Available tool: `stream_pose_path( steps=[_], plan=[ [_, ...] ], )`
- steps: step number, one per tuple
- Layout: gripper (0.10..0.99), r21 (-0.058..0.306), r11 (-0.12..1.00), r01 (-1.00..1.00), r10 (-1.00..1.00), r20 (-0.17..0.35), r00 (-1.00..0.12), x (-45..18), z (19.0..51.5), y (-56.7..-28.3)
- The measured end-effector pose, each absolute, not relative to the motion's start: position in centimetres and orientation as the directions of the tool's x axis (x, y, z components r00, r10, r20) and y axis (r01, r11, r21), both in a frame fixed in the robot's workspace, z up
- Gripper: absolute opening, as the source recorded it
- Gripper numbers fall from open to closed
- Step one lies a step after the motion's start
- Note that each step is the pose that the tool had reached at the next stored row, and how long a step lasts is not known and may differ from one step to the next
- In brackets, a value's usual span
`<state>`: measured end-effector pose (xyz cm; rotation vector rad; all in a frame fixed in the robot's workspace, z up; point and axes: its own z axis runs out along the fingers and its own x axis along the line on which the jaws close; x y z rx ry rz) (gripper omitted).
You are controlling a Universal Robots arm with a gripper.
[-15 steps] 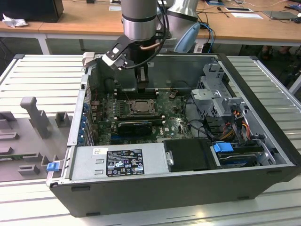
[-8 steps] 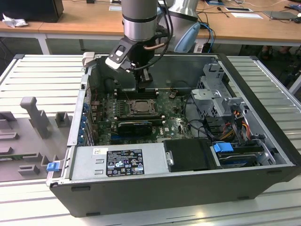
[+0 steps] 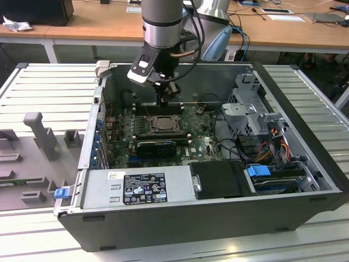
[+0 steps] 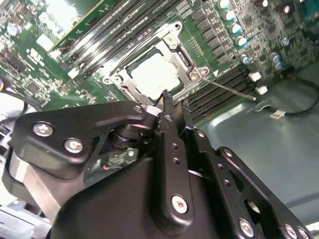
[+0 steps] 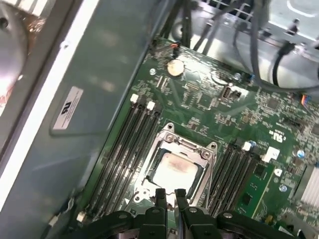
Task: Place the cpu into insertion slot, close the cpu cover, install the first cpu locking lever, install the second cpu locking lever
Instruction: 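Install the first cpu locking lever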
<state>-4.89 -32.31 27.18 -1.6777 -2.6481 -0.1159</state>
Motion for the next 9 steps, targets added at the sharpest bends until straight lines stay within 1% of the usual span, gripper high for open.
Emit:
stream_pose_path(
  steps=[3, 9],
  plan=[
    [0.212, 0.059, 0.468, 0.882, 0.882, 0.042, -0.470, -4.89, 27.18, -32.31],
    [0.212, 0.058, 0.616, 0.786, 0.785, 0.041, -0.618, -4.89, 27.18, -32.31]
  ],
)
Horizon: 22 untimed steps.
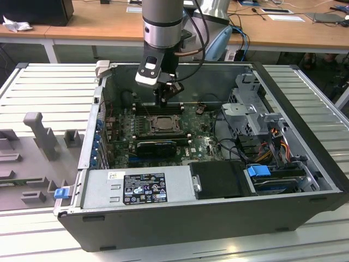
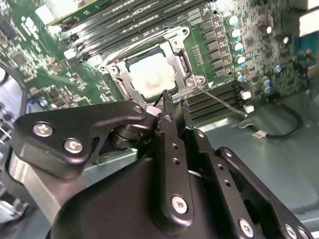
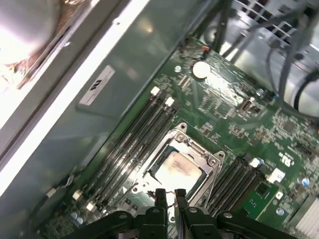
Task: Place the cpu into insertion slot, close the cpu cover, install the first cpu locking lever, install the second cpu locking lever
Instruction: 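Install the first cpu locking lever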
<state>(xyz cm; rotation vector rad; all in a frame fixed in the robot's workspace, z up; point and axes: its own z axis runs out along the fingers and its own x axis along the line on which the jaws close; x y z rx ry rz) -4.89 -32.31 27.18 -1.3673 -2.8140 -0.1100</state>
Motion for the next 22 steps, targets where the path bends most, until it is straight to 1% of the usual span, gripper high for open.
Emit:
stream_pose_path(
  steps=[11, 16, 22],
  plan=[
    [0.212, 0.058, 0.813, 0.579, 0.578, 0.040, -0.815, -4.89, 27.16, -32.31],
    [0.212, 0.058, 0.872, 0.487, 0.485, 0.040, -0.873, -4.89, 27.11, -32.31],
    [0.212, 0.058, 0.913, 0.405, 0.403, 0.040, -0.914, -4.93, 26.94, -32.31]
  ],
)
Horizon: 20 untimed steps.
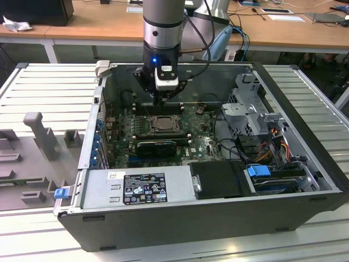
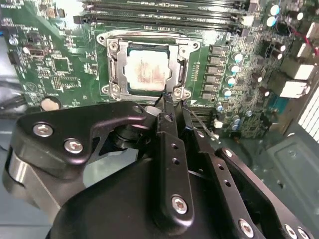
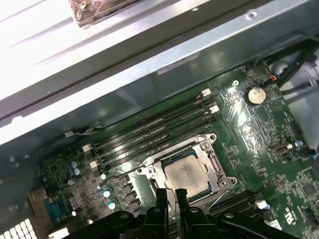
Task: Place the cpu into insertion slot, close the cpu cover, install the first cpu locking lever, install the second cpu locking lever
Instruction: 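Install the first cpu locking lever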
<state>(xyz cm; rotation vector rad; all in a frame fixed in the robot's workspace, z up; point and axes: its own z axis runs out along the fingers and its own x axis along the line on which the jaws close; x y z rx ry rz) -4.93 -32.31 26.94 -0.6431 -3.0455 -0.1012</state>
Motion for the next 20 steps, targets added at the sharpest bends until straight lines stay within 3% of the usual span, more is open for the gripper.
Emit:
stream_pose_path(
  steps=[17, 19, 20],
  plan=[
    [0.212, 0.047, 0.992, 0.117, 0.116, 0.019, -0.993, -4.93, 26.61, -32.31],
    [0.129, 0.047, 0.996, 0.071, 0.070, 0.019, -0.997, -4.93, 26.59, -32.31],
    [0.129, 0.047, 0.998, 0.048, 0.047, 0.019, -0.999, -4.93, 26.57, -32.31]
  ],
)
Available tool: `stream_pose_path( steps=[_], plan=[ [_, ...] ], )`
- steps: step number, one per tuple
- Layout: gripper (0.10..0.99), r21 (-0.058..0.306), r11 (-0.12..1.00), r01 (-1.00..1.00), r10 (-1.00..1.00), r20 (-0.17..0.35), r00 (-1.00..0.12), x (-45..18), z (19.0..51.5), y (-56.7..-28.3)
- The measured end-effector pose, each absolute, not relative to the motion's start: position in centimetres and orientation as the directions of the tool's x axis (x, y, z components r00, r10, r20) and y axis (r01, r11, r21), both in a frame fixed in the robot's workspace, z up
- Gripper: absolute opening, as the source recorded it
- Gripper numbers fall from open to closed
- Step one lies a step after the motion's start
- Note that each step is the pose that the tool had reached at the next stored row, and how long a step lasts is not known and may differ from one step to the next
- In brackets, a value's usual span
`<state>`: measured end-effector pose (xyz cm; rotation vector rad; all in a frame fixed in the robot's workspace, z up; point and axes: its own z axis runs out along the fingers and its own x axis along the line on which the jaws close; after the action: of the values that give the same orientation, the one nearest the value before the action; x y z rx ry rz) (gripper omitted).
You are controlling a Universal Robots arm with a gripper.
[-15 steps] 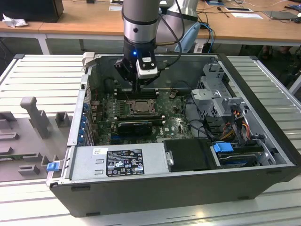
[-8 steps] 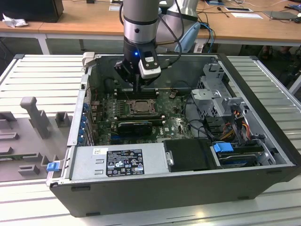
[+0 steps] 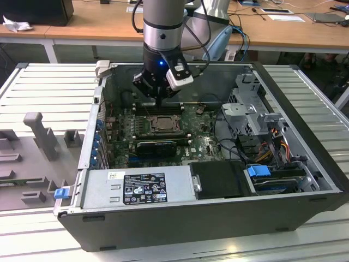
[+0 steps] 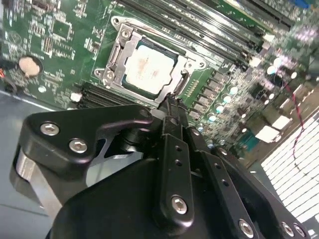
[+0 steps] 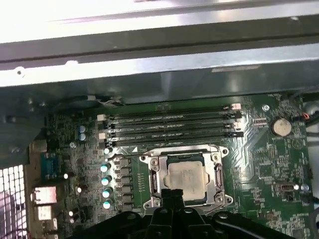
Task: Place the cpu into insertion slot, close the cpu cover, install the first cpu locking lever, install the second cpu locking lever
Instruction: 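Install the first cpu locking lever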
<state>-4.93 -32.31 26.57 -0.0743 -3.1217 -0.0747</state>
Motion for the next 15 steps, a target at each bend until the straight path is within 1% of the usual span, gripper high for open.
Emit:
stream_pose_path(
  steps=[1, 5, 15],
  plan=[
    [0.106, 0.047, 0.998, 0.031, 0.030, 0.019, -0.999, -4.9, 26.6, -32.3],
    [0.106, 0.047, 0.998, -0.039, -0.040, 0.019, -0.999, -5.0, 26.5, -32.3],
    [0.106, 0.055, 0.997, -0.048, -0.050, 0.018, -0.999, -7.4, 26.4, -32.3]
  ],
)
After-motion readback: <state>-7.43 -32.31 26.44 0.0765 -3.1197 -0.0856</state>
